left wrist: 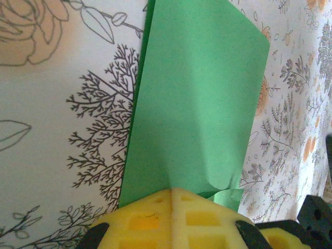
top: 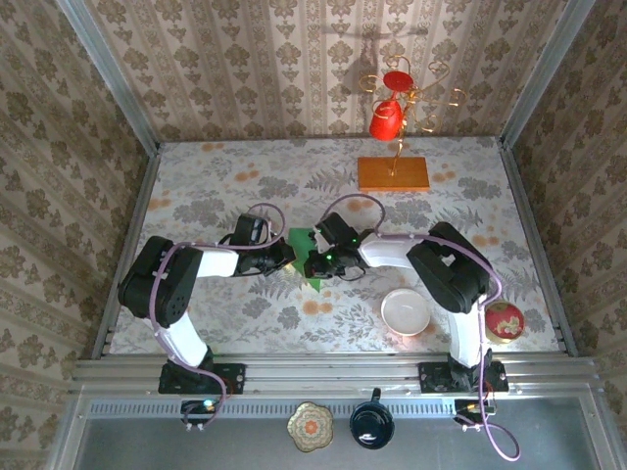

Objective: Fold a paper plane with a square sheet of paper (pick it up from the middle)
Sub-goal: Third fold the triangle at the center of the table.

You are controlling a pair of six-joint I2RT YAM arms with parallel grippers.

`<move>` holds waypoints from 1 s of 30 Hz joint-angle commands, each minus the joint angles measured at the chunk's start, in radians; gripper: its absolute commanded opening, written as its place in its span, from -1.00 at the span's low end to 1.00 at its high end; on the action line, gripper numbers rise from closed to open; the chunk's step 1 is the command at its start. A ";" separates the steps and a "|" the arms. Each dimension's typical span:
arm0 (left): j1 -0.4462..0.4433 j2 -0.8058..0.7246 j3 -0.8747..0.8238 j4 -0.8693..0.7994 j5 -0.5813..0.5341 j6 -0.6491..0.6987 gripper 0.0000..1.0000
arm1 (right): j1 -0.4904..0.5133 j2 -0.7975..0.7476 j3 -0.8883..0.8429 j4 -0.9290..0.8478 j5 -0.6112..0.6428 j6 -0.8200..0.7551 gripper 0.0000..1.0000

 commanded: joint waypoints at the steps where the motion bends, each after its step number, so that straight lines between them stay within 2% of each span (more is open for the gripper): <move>1: 0.029 0.086 -0.039 -0.155 -0.175 0.022 -0.90 | 0.000 -0.059 -0.122 -0.075 -0.064 -0.047 -0.98; 4: 0.029 0.093 -0.038 -0.142 -0.162 0.015 -0.90 | 0.001 -0.122 -0.208 -0.053 -0.102 -0.047 -0.98; 7: 0.029 0.090 -0.033 -0.136 -0.148 0.017 -0.91 | -0.007 -0.182 -0.254 -0.066 -0.077 -0.049 -0.97; 14: 0.022 0.061 -0.001 -0.161 -0.121 0.030 -0.89 | -0.009 -0.294 -0.212 0.017 -0.016 -0.005 -0.94; 17: 0.017 0.041 0.016 -0.176 -0.110 0.038 -0.88 | -0.007 -0.254 -0.159 0.040 0.017 0.025 -0.94; 23: 0.008 0.021 0.041 -0.192 -0.100 0.047 -0.86 | 0.008 -0.074 -0.010 -0.032 0.038 0.045 -0.95; 30: 0.008 0.031 0.042 -0.167 -0.087 0.052 -0.85 | 0.009 -0.003 0.014 -0.094 0.078 0.050 -0.96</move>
